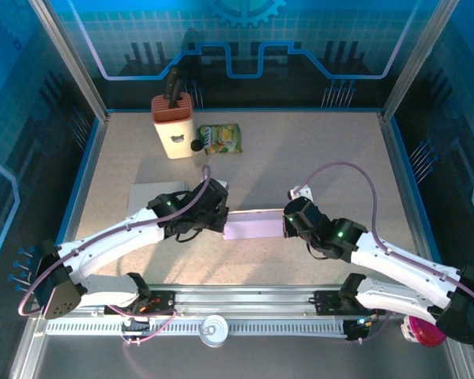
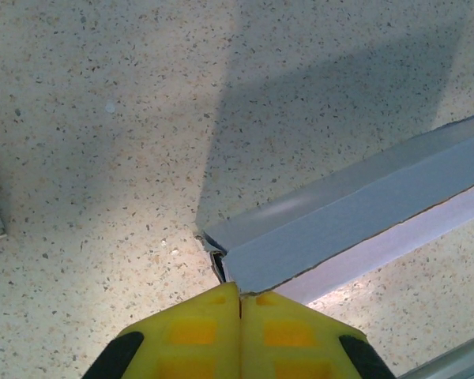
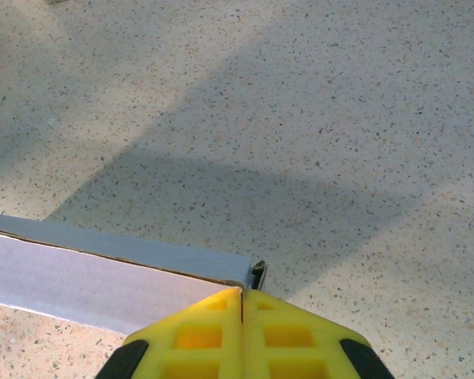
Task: Fold the paper box
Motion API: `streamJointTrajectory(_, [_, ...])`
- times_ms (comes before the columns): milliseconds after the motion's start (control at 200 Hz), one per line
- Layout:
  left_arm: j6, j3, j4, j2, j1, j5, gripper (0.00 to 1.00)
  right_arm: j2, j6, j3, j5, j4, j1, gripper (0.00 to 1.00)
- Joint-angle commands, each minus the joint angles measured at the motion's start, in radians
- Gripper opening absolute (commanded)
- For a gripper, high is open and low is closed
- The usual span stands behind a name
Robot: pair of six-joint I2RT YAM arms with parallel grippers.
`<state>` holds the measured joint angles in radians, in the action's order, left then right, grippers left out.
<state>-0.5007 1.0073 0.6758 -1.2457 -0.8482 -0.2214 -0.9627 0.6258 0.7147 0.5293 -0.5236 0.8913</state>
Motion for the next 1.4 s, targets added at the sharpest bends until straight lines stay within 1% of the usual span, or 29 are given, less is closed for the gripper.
streamJointTrajectory(0, [-0.055,0.031,-0.025,-0.012,-0.012,0.018,0.06,-0.007,0.017,0.022,-0.017,-0.002,0.027,0.0])
streamJointTrajectory(295, [-0.107,-0.006,-0.086,0.009,-0.015,0.011,0.05,-0.008,0.022,0.022,-0.013,-0.001,0.029,0.0])
streamJointTrajectory(520, [-0.137,-0.001,-0.096,-0.005,-0.015,0.042,0.05,-0.018,0.022,0.025,-0.017,0.002,0.029,0.0])
streamJointTrajectory(800, [-0.115,-0.005,-0.08,-0.012,-0.014,0.021,0.05,-0.011,0.02,0.02,-0.014,0.002,0.029,0.0])
streamJointTrajectory(1041, [-0.079,-0.093,-0.183,0.026,-0.018,0.007,0.03,-0.016,0.012,0.01,-0.02,0.021,0.029,0.0])
streamJointTrajectory(1246, [-0.049,-0.14,-0.231,0.051,-0.048,-0.045,0.02,-0.015,0.015,0.0,-0.019,0.023,0.029,0.0])
streamJointTrajectory(1391, [-0.042,-0.157,-0.225,0.049,-0.091,-0.12,0.02,-0.01,0.023,-0.006,-0.013,0.016,0.028,0.0])
